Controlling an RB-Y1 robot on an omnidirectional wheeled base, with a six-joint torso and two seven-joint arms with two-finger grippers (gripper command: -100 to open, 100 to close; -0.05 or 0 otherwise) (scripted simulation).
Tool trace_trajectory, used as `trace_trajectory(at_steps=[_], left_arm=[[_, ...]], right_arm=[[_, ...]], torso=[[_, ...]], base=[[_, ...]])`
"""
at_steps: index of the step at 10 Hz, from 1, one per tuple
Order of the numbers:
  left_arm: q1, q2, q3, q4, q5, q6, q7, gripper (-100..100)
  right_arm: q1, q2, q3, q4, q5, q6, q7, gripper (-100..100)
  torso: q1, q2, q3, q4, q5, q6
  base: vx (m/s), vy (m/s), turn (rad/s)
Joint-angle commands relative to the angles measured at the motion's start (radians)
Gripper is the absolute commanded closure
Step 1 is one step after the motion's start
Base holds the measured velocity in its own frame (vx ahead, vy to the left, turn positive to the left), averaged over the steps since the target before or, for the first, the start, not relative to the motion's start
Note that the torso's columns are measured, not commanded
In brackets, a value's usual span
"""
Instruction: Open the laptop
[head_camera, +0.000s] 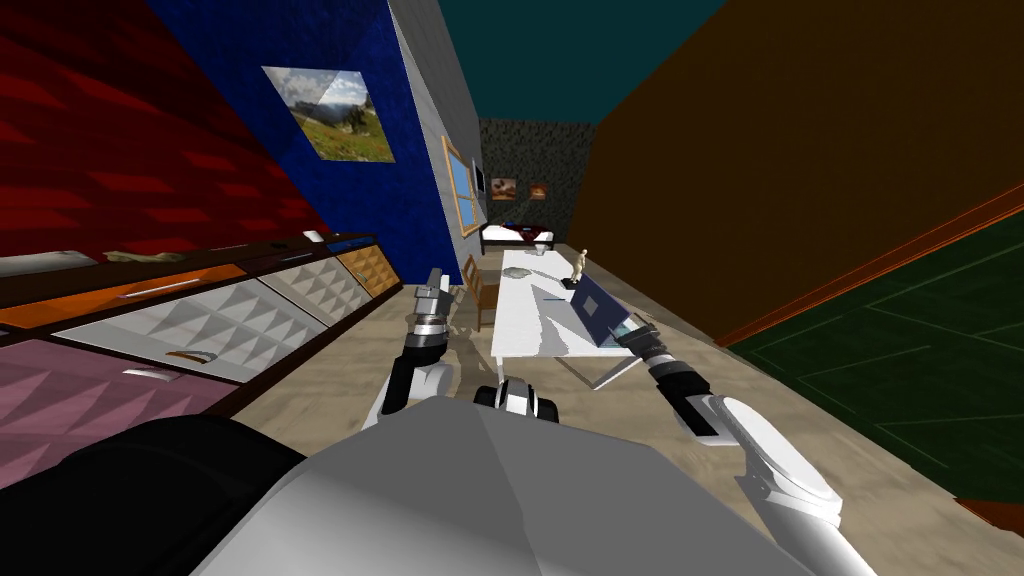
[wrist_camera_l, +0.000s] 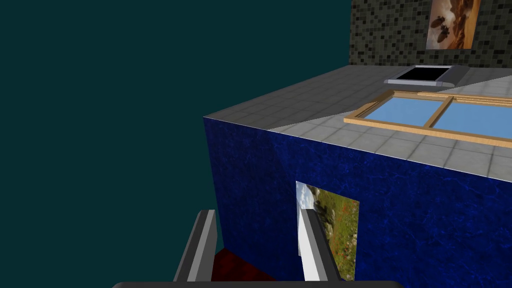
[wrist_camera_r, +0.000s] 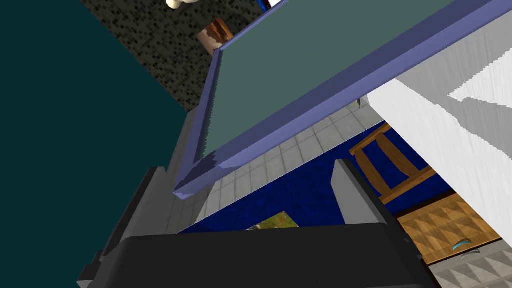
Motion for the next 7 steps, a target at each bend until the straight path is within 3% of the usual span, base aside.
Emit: trace_trajectory(at_steps=[1, 7], left_arm=[[0.0, 0.0, 0.0, 0.0, 0.0, 0.0, 0.0, 0], [0.0, 0.0, 0.0, 0.0, 0.0, 0.0, 0.0, 0]], right_arm=[[-0.016, -0.011, 0.002, 0.027, -0.036, 0.004, -0.049, 100], [-0.06, -0.042, 0.019, 0.108, -0.141, 0.011, -0.196, 100]], torso=[[0.001, -0.001, 0.0, -0.001, -0.001, -0.002], [0.0, 0.0, 0.0, 0.0, 0.0, 0.0]], base=[[-0.021, -0.05, 0.045], [-0.025, -0.077, 0.048]])
